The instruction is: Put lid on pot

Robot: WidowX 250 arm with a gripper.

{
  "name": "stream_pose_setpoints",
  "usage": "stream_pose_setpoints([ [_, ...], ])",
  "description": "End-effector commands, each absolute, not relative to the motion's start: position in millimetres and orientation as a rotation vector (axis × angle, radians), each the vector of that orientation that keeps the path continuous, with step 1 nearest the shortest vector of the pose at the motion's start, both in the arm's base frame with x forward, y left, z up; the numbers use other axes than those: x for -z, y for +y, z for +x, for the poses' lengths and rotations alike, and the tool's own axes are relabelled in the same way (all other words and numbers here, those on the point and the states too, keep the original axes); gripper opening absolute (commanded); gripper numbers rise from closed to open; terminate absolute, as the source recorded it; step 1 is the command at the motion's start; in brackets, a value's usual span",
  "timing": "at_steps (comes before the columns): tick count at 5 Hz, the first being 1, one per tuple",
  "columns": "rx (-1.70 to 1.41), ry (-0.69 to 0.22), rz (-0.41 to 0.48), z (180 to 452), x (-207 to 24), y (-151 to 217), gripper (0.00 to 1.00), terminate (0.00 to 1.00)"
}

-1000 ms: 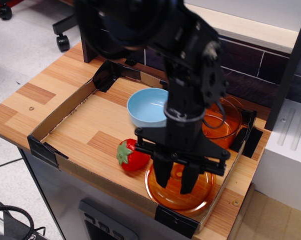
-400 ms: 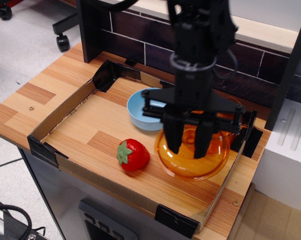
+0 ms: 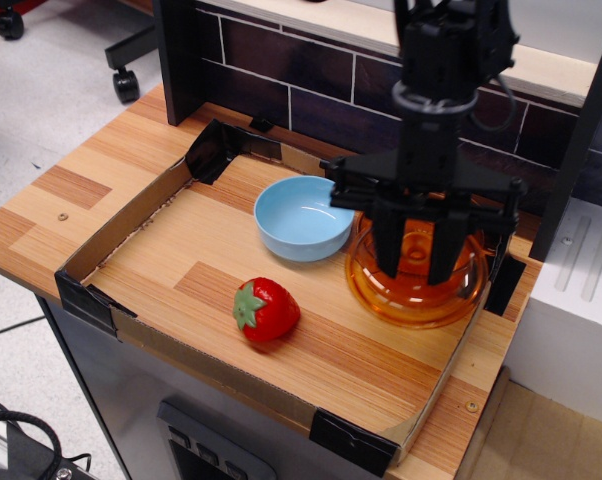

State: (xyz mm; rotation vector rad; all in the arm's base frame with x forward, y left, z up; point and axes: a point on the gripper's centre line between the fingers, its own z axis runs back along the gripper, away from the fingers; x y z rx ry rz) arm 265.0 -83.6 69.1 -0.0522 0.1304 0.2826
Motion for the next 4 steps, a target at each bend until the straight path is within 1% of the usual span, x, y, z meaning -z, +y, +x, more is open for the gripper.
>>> stream_pose_setpoints([
  [1, -0.362, 0.132, -0.076, 299.3, -80.8, -76.8, 0.0, 0.0],
  [2, -0.378, 0.151, -0.069, 304.8, -77.2, -71.9, 0.0, 0.0],
  [4, -0.397, 0.161, -0.062, 308.0, -72.4, -62.0, 0.0, 0.0],
])
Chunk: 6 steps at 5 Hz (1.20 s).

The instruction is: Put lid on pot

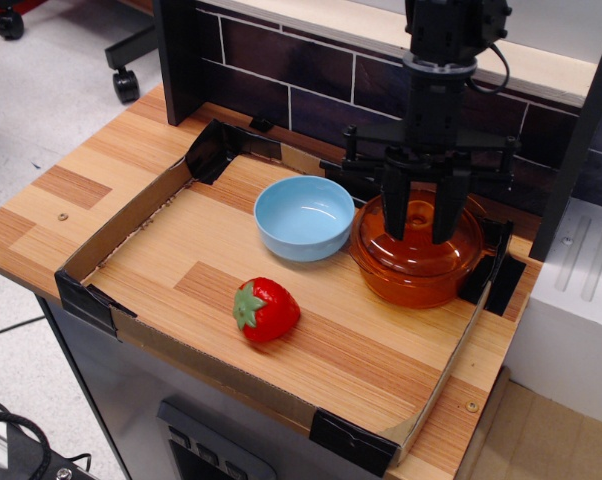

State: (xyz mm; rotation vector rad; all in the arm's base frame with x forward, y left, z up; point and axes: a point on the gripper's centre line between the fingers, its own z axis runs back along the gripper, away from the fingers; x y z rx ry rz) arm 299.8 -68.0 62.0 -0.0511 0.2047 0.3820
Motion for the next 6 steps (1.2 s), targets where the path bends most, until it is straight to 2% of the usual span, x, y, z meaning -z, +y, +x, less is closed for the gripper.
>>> stream_pose_setpoints([
  [1, -0.408, 0.17, -0.058, 311.9, -70.2, -60.3, 0.0, 0.0],
  [4, -0.403, 0.176, -0.053, 316.9, -70.9, -66.9, 0.0, 0.0],
  [5, -0.386, 0.141, -0.046, 314.4, -74.8, -66.5, 1.0, 0.0],
  [6, -0.345, 0.14, -0.073, 311.0, -86.9, -66.6, 1.0, 0.0],
])
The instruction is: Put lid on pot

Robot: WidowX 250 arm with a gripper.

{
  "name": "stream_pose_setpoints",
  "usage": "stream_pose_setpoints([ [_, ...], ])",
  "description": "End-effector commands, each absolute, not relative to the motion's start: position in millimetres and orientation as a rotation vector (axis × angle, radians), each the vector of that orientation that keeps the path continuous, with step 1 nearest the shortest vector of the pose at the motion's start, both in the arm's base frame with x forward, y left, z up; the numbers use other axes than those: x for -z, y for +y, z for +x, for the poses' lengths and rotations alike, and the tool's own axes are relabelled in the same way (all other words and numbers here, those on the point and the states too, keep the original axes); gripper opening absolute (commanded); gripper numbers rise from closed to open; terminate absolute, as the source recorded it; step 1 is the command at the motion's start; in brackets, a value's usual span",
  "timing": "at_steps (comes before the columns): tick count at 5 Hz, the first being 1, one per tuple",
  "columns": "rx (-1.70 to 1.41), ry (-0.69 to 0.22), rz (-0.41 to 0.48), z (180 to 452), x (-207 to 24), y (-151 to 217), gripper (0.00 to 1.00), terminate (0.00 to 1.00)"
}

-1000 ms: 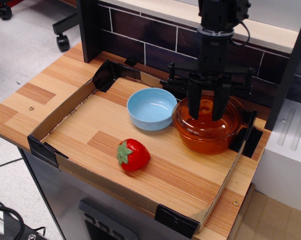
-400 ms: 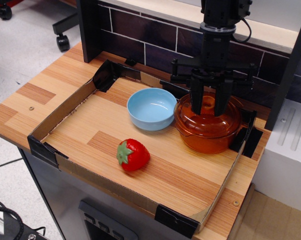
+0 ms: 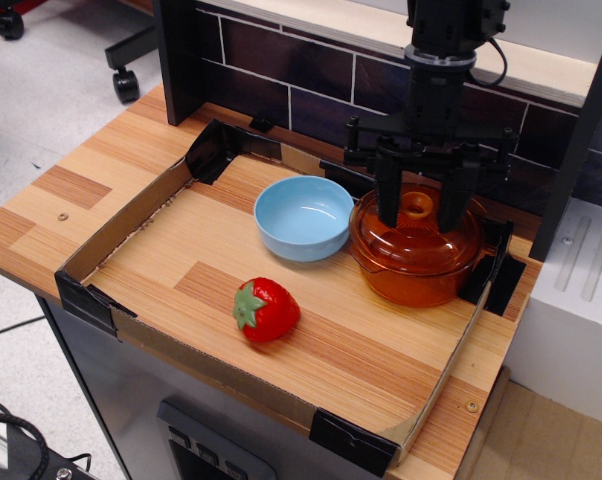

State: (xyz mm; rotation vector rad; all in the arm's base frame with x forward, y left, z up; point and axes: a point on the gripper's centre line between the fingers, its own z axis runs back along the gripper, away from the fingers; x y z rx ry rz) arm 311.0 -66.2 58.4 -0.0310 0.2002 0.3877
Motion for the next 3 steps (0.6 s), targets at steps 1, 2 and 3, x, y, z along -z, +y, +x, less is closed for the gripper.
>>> stream_pose_setpoints([
  [1, -0.343, 0.127, -0.096, 307.6, -99.5, -65.6, 1.0, 0.0],
  [2, -0.33, 0.115, -0.128, 300.3, -114.9, -63.4, 1.0, 0.0],
  [3, -0.3, 0.11, -0.154, 288.2, -128.2, -62.3, 1.0, 1.0],
])
